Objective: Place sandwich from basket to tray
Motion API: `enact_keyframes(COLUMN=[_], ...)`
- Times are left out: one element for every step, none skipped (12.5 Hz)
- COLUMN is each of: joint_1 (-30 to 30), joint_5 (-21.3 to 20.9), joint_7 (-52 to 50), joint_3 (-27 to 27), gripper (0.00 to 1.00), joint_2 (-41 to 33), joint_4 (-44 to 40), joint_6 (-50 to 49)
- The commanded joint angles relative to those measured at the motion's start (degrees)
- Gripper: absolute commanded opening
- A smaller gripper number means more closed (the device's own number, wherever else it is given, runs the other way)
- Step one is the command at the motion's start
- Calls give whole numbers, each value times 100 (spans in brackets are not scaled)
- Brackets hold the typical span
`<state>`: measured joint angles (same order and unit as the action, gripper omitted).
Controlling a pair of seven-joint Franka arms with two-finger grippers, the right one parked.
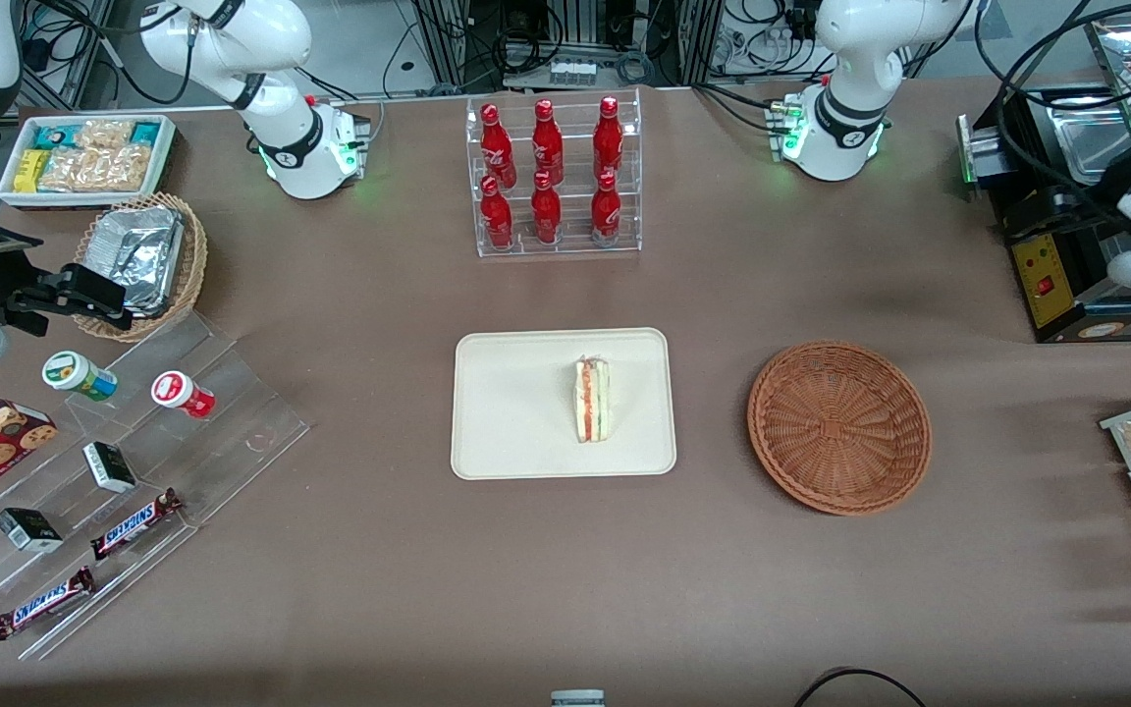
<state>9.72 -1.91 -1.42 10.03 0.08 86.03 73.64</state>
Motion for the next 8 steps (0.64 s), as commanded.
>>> enact_keyframes(joint_1=[-207, -277, -365, -453, -497, -506, -506, -515], joint_5=[172, 321, 323, 262, 252, 339, 436, 428], joint_7=[458, 458, 449, 415, 397, 371, 344, 335], joint_3=[-570, -711, -782, -783, -774, -774, -783, -774], gripper=[100, 100, 100, 100, 100, 100, 100, 100], joint_2=[-360, -342, -342, -325, -316, -324, -290, -220], joint_4=[477, 459, 441, 424, 424, 415, 311, 275], joint_6=[168, 186, 195, 203, 230, 239, 247, 247])
